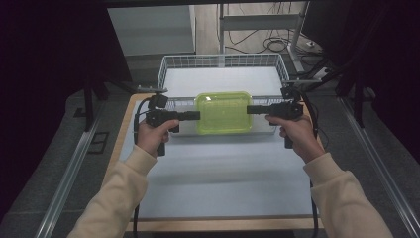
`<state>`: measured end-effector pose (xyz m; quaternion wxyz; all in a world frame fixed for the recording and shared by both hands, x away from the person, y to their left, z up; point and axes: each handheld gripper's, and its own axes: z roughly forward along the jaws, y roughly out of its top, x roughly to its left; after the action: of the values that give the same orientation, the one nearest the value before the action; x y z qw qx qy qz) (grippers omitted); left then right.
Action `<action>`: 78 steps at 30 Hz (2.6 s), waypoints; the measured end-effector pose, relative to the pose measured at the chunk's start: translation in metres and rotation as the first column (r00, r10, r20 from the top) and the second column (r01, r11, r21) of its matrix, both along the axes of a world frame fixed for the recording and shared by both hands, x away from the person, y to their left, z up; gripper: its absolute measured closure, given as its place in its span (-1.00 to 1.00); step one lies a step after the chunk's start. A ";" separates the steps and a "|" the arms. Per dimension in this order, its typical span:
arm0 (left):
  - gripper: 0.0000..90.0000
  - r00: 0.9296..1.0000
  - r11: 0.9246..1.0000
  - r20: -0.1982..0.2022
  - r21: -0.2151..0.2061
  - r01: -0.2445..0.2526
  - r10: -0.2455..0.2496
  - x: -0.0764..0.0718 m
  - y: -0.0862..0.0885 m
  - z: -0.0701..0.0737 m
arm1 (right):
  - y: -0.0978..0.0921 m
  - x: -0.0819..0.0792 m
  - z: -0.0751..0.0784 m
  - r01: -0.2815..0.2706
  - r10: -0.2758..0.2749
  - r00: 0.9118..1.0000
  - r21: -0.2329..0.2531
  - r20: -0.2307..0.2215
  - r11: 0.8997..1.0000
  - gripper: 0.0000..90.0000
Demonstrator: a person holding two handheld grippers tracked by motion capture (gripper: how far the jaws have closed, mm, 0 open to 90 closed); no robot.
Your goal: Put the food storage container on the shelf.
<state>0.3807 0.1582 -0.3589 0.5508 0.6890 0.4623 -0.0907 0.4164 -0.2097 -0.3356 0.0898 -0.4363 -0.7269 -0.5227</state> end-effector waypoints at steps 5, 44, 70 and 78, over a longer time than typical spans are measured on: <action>0.82 1.000 1.000 -0.003 -0.009 -0.002 0.002 0.011 0.002 0.005 | 0.003 0.011 0.007 0.005 -0.005 1.000 -0.005 0.001 1.000 0.82; 0.80 0.996 0.999 -0.086 -0.026 -0.040 0.038 0.109 0.011 0.031 | 0.016 0.109 0.035 0.085 -0.085 0.993 -0.001 -0.077 0.996 0.78; -0.19 0.989 0.989 -0.023 0.011 -0.146 0.146 0.113 0.011 0.025 | 0.021 0.110 0.027 0.186 -0.183 0.982 -0.091 0.040 0.978 -0.06; -0.40 0.988 0.990 0.076 0.039 -0.138 0.135 0.082 0.011 0.032 | 0.016 0.086 0.035 0.160 -0.146 0.977 -0.084 0.153 0.984 -0.24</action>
<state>0.4629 0.1690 -0.3265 0.5569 0.6705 0.4899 -0.0171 0.5024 -0.1937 -0.3004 -0.0251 -0.4551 -0.7200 -0.5233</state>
